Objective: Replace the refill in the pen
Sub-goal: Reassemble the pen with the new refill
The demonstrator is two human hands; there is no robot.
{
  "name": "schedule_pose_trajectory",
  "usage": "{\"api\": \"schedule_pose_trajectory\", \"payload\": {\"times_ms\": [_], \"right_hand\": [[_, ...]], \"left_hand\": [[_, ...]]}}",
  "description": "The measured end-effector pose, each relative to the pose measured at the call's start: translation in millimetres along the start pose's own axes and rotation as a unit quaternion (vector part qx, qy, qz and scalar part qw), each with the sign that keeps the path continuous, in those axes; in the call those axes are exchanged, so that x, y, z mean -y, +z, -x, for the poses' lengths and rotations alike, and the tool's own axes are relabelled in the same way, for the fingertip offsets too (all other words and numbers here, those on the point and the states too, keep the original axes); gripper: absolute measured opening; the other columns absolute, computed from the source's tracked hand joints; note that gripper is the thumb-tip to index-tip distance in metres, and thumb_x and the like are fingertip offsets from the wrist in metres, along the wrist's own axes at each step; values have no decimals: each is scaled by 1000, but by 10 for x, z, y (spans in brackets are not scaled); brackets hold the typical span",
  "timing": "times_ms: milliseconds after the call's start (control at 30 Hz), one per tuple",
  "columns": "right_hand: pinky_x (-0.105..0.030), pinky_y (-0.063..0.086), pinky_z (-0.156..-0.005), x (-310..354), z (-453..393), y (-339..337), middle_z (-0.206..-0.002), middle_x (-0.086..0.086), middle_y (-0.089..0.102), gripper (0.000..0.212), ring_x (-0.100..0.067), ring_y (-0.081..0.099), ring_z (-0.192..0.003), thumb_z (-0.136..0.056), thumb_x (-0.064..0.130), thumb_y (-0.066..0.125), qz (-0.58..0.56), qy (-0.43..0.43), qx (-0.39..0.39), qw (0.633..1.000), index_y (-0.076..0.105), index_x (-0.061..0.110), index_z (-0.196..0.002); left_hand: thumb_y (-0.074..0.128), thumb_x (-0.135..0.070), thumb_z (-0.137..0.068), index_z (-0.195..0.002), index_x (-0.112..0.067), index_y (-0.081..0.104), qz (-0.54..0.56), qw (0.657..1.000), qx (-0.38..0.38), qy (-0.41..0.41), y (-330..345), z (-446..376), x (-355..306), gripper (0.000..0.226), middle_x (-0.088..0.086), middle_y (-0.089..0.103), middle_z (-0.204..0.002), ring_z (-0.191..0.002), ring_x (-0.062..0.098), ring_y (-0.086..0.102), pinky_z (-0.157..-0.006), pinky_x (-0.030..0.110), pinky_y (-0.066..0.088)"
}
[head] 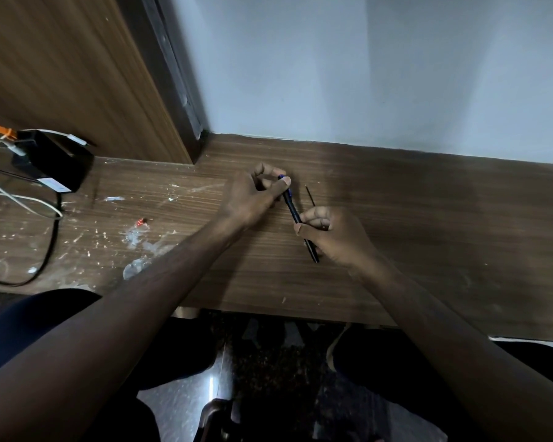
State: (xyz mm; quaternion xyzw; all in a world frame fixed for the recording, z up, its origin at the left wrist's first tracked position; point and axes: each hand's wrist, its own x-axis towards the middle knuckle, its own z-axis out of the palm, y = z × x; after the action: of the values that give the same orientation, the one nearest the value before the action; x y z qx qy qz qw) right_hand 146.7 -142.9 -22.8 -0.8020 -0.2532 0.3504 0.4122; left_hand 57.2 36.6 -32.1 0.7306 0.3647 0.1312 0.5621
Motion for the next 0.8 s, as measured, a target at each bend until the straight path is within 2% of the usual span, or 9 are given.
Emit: {"api": "schedule_pose_trajectory", "payload": {"times_ms": [67,133,233,367,500,600,700,767,800], "right_hand": [[-20,60,-70,-10,-3,-5,-95,5,83,24,-1,78,-83,-94,33,79,-2,-3,-10,1000,80,18,-113],[-16,54,-65,-11,-11,-6,-85,8,83,15,7,73,-70,-95,34,78,9,-9,-30,999,83,20,-99],[-27,57,-69,-8,-32,-9,-78,6,82,18,-1,74,-67,-95,33,77,24,-4,-59,998,83,20,-85],[-38,62,-75,6,-32,-17,-78,4,82,17,-21,79,-80,-96,29,75,32,3,-72,997,83,17,-87],[-32,58,-67,15,-19,-2,-76,4,81,14,-10,77,-69,-96,25,76,28,-2,-83,996,82,15,-89],[-35,61,-74,3,6,26,-77,2,82,14,-15,79,-74,-96,25,76,35,-11,-87,996,83,14,-90],[-33,61,-75,-7,31,49,-78,1,82,14,-19,80,-76,-97,25,76,34,-9,-89,995,83,14,-92],[-27,58,-71,-4,24,53,-78,2,82,13,-14,79,-73,-96,27,77,24,-1,-95,995,84,16,-93],[-26,58,-69,-1,16,54,-78,2,82,14,-13,78,-71,-96,28,77,15,4,-98,995,84,17,-91]], "left_hand": [[74,-38,-98,-98,-25,78,-50,998,7,27,34,36,-6,13,-3,80,-81,-84,21,80,-91,50,63],[73,-36,-99,-106,-21,78,-99,993,15,65,76,92,-14,17,-4,79,-85,-85,19,79,-89,46,63],[76,-32,-98,-116,-17,75,-121,988,19,94,122,155,-23,24,-2,80,-84,-86,15,78,-89,40,61],[80,-29,-95,-121,-13,70,-76,993,49,74,163,174,-29,32,2,82,-82,-88,15,80,-97,39,59],[81,-28,-95,-122,-14,67,-43,994,56,78,174,204,-33,33,1,82,-78,-77,14,79,-93,44,62],[81,-29,-95,-110,-21,66,-63,991,57,99,178,221,-13,23,-1,82,-77,-98,13,80,-103,41,57],[80,-27,-96,-105,-19,65,-65,990,66,103,194,238,-8,20,-1,81,-76,-108,16,78,-103,42,56],[78,-27,-97,-113,-12,67,-72,990,70,102,206,241,-12,24,0,81,-78,-104,17,79,-99,43,58],[76,-27,-98,-123,-10,66,-77,989,78,101,210,235,-20,31,1,82,-81,-99,18,80,-97,44,60]]}}
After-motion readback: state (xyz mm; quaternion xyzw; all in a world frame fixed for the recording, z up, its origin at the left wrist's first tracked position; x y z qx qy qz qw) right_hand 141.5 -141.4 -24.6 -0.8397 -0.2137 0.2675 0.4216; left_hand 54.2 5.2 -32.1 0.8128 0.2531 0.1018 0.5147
